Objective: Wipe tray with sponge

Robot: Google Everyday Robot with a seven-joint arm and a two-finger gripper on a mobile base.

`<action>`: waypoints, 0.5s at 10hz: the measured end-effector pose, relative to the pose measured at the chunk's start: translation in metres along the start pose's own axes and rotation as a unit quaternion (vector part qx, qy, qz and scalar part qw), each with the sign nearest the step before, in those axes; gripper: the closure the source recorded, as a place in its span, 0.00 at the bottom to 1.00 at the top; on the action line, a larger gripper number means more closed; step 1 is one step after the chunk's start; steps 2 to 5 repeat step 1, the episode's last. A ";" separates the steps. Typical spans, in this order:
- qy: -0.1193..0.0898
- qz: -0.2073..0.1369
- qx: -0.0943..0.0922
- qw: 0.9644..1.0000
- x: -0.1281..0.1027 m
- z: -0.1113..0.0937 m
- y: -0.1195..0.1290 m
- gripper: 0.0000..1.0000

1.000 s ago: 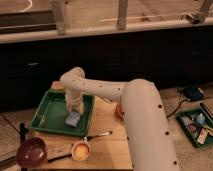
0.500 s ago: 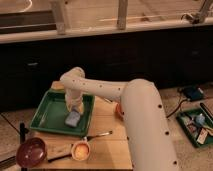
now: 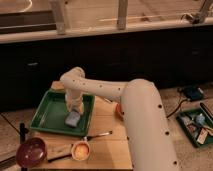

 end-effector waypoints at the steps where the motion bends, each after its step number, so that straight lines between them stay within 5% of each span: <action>1: 0.000 0.000 0.000 1.000 0.000 0.000 0.000 1.00; 5: 0.000 0.000 0.000 1.000 0.000 0.000 0.000 1.00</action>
